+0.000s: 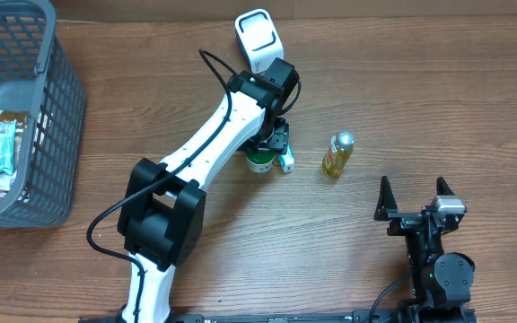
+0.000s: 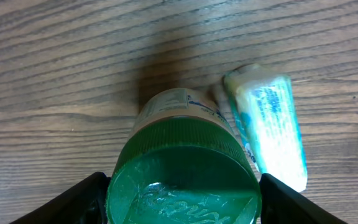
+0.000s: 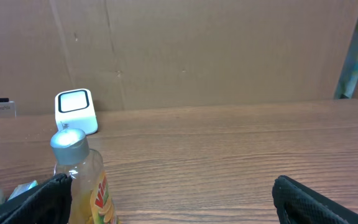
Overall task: Scan the item barcode
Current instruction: 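Lower the green-lidded jar onto the table center and release, then move the left gripper back over into the grey basket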
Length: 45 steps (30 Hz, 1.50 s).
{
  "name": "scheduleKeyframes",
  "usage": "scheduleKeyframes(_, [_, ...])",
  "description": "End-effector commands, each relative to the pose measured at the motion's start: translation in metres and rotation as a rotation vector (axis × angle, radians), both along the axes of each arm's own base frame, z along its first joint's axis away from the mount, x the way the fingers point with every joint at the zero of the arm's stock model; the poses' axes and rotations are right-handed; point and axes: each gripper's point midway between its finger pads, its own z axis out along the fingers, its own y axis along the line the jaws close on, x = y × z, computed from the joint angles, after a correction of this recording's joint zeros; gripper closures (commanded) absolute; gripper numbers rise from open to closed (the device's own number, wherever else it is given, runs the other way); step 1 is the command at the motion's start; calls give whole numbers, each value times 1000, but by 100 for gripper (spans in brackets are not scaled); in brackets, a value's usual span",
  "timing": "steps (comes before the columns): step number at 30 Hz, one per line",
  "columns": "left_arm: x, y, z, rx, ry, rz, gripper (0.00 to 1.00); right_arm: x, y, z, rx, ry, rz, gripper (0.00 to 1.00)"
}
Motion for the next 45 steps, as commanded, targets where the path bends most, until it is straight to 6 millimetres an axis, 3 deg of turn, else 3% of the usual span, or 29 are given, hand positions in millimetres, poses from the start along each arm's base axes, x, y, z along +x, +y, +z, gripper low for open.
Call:
scheduleKeyframes(1, [-5,-6,3,-13,1,-44,27,0,0,-3,-5,2,-2,0])
scheduleKeyframes(4, [-5,-6,3,-12,2,-58,22,0,0,-3,-5,2,-2,0])
scheduleKeyframes(8, [-2,-1,10,-11,0,-59,0,0,0,-3,-5,2,-2,0])
scheduleKeyframes(12, [3,8,33,-5,0,-74,0,0,0,-3,-5,2,-2,0])
scheduleKeyframes(16, [12,18,80,-14,-34,-105,0,0,0,-3,-5,2,-2,0])
scheduleKeyframes(25, [10,57,225,-68,-287,-135,1,0,0,-3,-5,2,-2,0])
scheduleKeyframes(28, [4,91,268,-33,-417,-85,0,0,0,-3,-5,2,-2,0])
scheduleKeyframes(35, [-17,155,323,72,-580,-49,0,0,0,-3,-5,2,-2,0])
scheduleKeyframes(40, [-29,221,345,150,-640,124,0,0,0,-3,-5,2,-2,0])
scheduleKeyframes(45, [-33,296,345,202,-632,376,0,0,0,-3,-5,2,-2,0])
